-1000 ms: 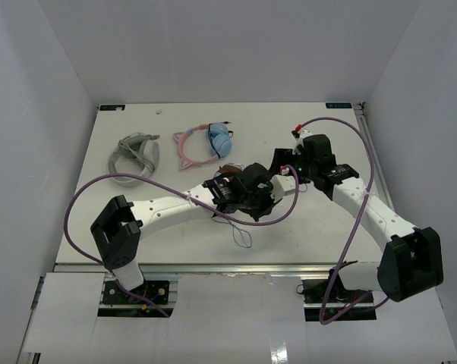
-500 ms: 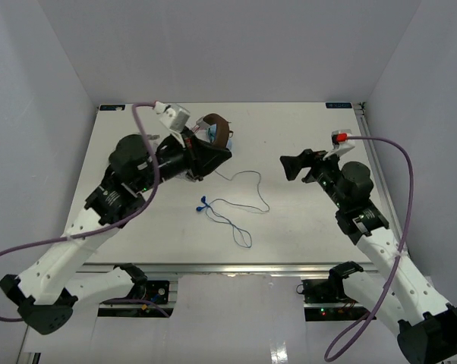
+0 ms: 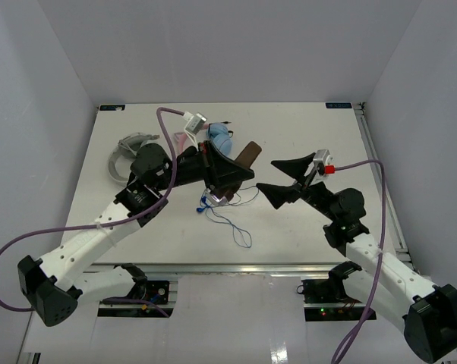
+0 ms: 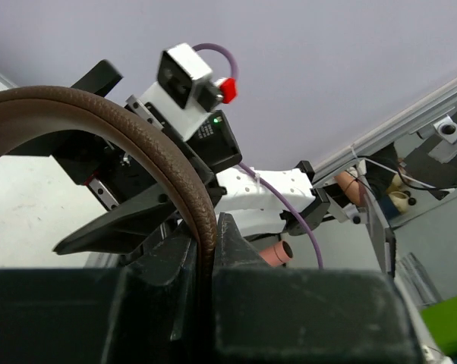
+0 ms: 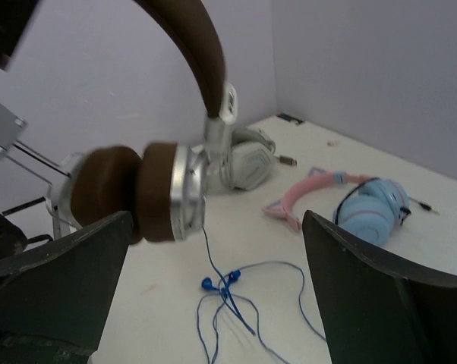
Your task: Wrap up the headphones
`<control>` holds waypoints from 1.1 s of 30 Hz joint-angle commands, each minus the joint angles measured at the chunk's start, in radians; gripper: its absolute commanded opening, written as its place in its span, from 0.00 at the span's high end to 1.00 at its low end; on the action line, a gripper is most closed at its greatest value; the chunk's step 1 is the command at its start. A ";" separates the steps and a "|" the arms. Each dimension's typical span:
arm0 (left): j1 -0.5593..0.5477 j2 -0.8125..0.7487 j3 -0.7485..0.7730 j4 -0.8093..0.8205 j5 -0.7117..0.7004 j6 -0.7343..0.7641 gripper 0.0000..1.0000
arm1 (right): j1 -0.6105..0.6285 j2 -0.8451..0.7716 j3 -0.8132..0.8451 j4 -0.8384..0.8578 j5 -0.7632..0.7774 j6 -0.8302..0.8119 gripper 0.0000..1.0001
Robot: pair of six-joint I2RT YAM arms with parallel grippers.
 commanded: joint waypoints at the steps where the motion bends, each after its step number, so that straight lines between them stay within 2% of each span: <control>1: 0.003 -0.031 -0.024 0.245 0.067 -0.121 1.00 | 0.051 0.020 -0.019 0.294 -0.013 -0.019 0.00; 4: 0.003 -0.022 -0.047 0.306 0.069 -0.159 1.00 | 0.083 0.071 0.003 0.336 0.005 -0.031 0.00; 7: 0.001 -0.022 -0.063 0.347 0.066 -0.185 1.00 | 0.109 0.107 0.027 0.308 0.048 -0.045 0.00; 13: 0.001 -0.016 -0.081 0.458 0.100 -0.258 1.00 | 0.150 0.161 -0.002 0.386 0.127 -0.051 0.00; 22: 0.003 -0.012 -0.129 0.523 0.105 -0.308 1.00 | 0.207 0.230 0.012 0.474 0.178 -0.073 0.00; 33: 0.001 -0.013 -0.142 0.559 0.093 -0.321 1.00 | 0.252 0.298 0.052 0.375 0.269 -0.149 0.11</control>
